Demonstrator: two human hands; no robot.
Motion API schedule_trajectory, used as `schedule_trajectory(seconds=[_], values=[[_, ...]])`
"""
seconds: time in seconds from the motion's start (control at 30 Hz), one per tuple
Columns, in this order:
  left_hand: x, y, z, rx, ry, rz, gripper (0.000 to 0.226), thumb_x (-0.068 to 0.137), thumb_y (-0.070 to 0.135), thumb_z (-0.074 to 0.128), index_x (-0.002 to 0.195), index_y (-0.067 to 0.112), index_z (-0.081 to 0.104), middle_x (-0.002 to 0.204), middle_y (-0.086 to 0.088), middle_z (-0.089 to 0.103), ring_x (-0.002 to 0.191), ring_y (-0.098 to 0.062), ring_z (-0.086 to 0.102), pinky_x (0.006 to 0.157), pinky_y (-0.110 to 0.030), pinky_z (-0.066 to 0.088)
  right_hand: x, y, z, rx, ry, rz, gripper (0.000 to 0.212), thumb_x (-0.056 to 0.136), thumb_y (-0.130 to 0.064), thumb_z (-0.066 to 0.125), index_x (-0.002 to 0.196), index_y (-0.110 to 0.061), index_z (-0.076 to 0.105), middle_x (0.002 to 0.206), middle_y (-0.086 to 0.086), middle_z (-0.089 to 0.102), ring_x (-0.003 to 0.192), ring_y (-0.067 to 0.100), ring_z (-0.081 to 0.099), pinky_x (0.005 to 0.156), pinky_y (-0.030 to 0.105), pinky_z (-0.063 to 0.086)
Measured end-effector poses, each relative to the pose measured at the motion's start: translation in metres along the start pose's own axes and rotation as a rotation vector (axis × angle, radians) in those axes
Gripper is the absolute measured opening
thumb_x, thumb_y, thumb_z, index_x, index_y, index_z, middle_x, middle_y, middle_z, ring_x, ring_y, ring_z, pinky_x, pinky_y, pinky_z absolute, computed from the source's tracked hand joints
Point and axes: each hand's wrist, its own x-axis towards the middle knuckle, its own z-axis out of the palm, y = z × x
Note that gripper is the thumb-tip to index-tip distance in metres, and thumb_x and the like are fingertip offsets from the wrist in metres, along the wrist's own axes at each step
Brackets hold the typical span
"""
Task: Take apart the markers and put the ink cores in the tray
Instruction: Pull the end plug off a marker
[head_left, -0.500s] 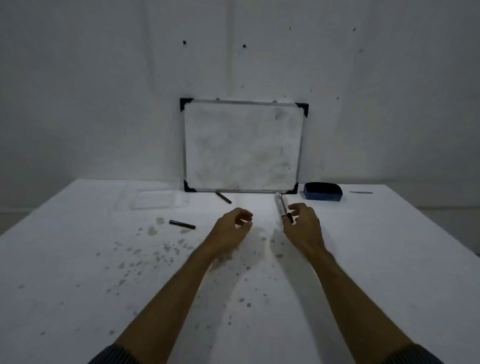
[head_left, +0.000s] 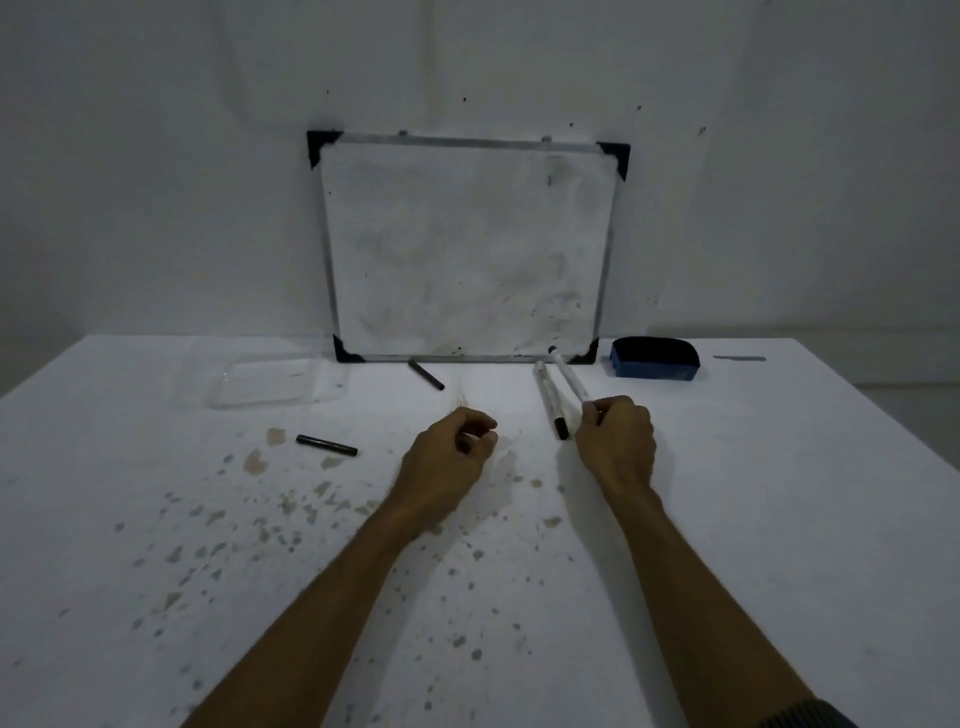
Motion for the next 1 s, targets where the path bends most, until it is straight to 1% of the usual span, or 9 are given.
schedule_trajectory(seconds=[0.13, 0.27, 0.43, 0.53, 0.63, 0.73, 0.8, 0.9, 1.0], values=[[-0.007, 0.010, -0.006, -0.142, 0.044, 0.008, 0.023, 0.104, 0.034, 0.060, 0.125, 0.028, 0.067, 0.116, 0.009, 0.075, 0.104, -0.012, 0.071, 0.093, -0.033, 0.061, -0.032, -0.018, -0.018, 0.410, -0.121, 0.044, 0.027, 0.103, -0.031, 0.055, 0.118, -0.012, 0.067, 0.106, 0.004, 0.071, 0.088, 0.016, 0.064, 0.067, 0.023, 0.049], [-0.013, 0.030, -0.015, -0.328, 0.038, 0.015, 0.043, 0.109, 0.042, 0.043, 0.144, 0.022, 0.057, 0.120, 0.014, 0.073, 0.104, 0.002, 0.071, 0.090, -0.020, 0.057, -0.088, -0.043, -0.025, 0.658, -0.391, -0.024, 0.019, 0.101, -0.030, 0.059, 0.114, -0.019, 0.068, 0.089, 0.006, 0.073, 0.078, 0.017, 0.069, 0.066, 0.023, 0.055], [-0.023, 0.043, -0.037, -0.558, 0.141, -0.024, 0.032, 0.111, 0.037, 0.043, 0.112, 0.025, 0.073, 0.096, 0.002, 0.073, 0.101, -0.020, 0.071, 0.094, -0.036, 0.059, -0.126, -0.057, -0.014, 0.602, -0.573, -0.216, 0.021, 0.100, -0.031, 0.061, 0.111, -0.017, 0.071, 0.092, 0.002, 0.076, 0.076, 0.014, 0.075, 0.071, 0.023, 0.061], [-0.031, 0.028, -0.051, -0.520, 0.064, -0.005, 0.034, 0.110, 0.036, 0.046, 0.120, 0.017, 0.073, 0.084, 0.001, 0.063, 0.082, -0.019, 0.066, 0.078, -0.037, 0.058, -0.129, -0.056, -0.008, 0.464, -0.578, -0.328, 0.028, 0.100, -0.042, 0.056, 0.115, -0.023, 0.069, 0.098, -0.006, 0.074, 0.075, 0.003, 0.072, 0.064, 0.014, 0.055], [-0.044, 0.014, -0.055, -0.645, -0.074, -0.083, 0.034, 0.109, 0.036, 0.050, 0.119, 0.015, 0.075, 0.078, -0.001, 0.056, 0.063, -0.017, 0.055, 0.052, -0.029, 0.046, -0.118, -0.049, -0.007, 0.424, -0.424, -0.347, 0.031, 0.102, -0.046, 0.047, 0.106, -0.023, 0.068, 0.088, -0.009, 0.071, 0.069, 0.002, 0.067, 0.064, 0.019, 0.051], [-0.054, 0.012, -0.050, -0.488, -0.200, -0.079, 0.032, 0.107, 0.040, 0.054, 0.125, 0.022, 0.074, 0.079, -0.002, 0.059, 0.052, -0.014, 0.048, 0.041, -0.025, 0.037, -0.107, -0.043, -0.005, 0.478, -0.350, -0.284, 0.043, 0.104, -0.049, 0.041, 0.089, -0.019, 0.069, 0.075, -0.002, 0.069, 0.060, 0.006, 0.060, 0.060, 0.025, 0.049], [-0.057, 0.012, -0.048, -0.248, -0.225, 0.024, 0.031, 0.107, 0.042, 0.055, 0.128, 0.028, 0.073, 0.074, 0.005, 0.065, 0.052, -0.012, 0.052, 0.046, -0.025, 0.042, -0.104, -0.042, -0.003, 0.477, -0.357, -0.221, 0.052, 0.105, -0.052, 0.037, 0.075, -0.019, 0.066, 0.066, -0.002, 0.064, 0.056, 0.009, 0.055, 0.057, 0.025, 0.045], [-0.059, 0.003, -0.043, 0.170, -0.136, 0.291, 0.034, 0.107, 0.043, 0.053, 0.129, 0.026, 0.073, 0.074, 0.015, 0.068, 0.064, -0.002, 0.063, 0.063, -0.019, 0.050, -0.104, -0.043, 0.002, 0.381, -0.314, -0.213, 0.059, 0.105, -0.051, 0.037, 0.058, -0.019, 0.056, 0.056, -0.001, 0.055, 0.053, 0.013, 0.050, 0.057, 0.026, 0.042], [-0.055, -0.004, -0.044, 0.328, -0.054, 0.492, 0.037, 0.106, 0.047, 0.051, 0.130, 0.029, 0.073, 0.087, 0.008, 0.077, 0.070, -0.007, 0.067, 0.063, -0.024, 0.054, -0.103, -0.042, 0.006, 0.337, -0.308, -0.243, 0.061, 0.105, -0.046, 0.038, 0.063, -0.008, 0.060, 0.058, 0.005, 0.055, 0.053, 0.015, 0.051, 0.060, 0.029, 0.045]])
